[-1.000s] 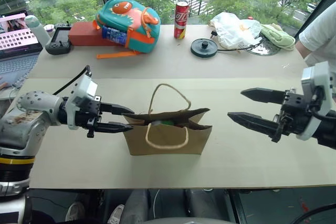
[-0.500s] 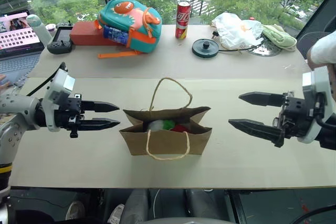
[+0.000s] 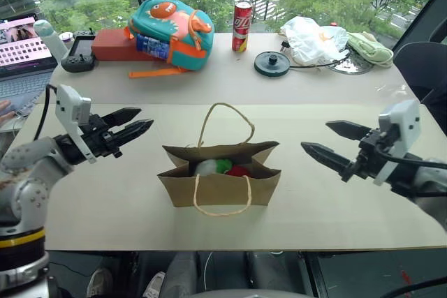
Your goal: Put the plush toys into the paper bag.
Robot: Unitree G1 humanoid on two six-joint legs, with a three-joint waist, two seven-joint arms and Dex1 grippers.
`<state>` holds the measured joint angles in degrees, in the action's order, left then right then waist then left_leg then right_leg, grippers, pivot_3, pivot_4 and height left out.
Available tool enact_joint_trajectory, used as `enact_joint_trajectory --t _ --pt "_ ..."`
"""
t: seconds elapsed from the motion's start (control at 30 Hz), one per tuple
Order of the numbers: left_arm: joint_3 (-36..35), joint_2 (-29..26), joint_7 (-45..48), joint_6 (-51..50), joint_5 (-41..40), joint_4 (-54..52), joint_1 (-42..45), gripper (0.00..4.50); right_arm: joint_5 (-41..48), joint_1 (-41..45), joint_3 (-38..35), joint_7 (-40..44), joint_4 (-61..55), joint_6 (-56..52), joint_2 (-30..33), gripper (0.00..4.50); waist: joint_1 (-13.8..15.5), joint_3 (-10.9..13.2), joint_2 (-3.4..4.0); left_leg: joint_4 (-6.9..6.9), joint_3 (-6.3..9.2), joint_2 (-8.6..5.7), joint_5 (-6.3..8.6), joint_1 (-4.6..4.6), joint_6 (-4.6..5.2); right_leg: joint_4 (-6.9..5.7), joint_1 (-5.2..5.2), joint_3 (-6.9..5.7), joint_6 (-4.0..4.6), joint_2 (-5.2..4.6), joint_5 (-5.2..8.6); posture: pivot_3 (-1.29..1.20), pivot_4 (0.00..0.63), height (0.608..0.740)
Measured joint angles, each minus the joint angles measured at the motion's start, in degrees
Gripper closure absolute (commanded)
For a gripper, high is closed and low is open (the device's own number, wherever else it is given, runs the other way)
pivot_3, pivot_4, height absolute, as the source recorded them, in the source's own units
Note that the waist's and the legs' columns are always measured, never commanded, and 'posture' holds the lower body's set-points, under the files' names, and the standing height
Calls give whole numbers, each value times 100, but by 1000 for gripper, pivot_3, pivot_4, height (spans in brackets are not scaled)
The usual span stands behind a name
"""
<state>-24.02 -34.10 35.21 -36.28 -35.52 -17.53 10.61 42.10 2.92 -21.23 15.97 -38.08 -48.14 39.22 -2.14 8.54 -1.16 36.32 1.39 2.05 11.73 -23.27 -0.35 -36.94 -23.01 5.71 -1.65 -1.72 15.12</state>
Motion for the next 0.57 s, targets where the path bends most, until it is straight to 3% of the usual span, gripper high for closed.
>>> enact_joint_trajectory --t 0.03,0.2,0.33,0.57 --pt "21 642 -847 136 362 -53 -221 2046 -812 -120 369 -943 59 60 -460 0 6 -2 1 -4 0 -7 -2 -6 -3 -2 -9 4 2 -5 -1 0 150 739" --pt "47 1557 -2188 645 1087 82 -371 2046 -2199 -335 773 -2382 331 709 -1716 0 43 -11 1 -2 0 -15 -5 -1 -8 -7 -5 5 4 -9 -3 0 150 739" --pt "238 1917 -2644 1035 1529 431 -391 2046 -2844 -444 941 -2592 958 1371 -2110 0 61 -18 0 -1 -3 -20 -5 3 -9 -7 -1 5 4 -13 -2 0 150 739" --pt "315 1922 -2620 1243 1593 489 -399 2046 -3056 -494 950 -2349 1164 1873 -2317 0 11 -19 1 -5 -1 -15 -5 4 -8 -7 -2 4 4 -7 -2 0 150 739"
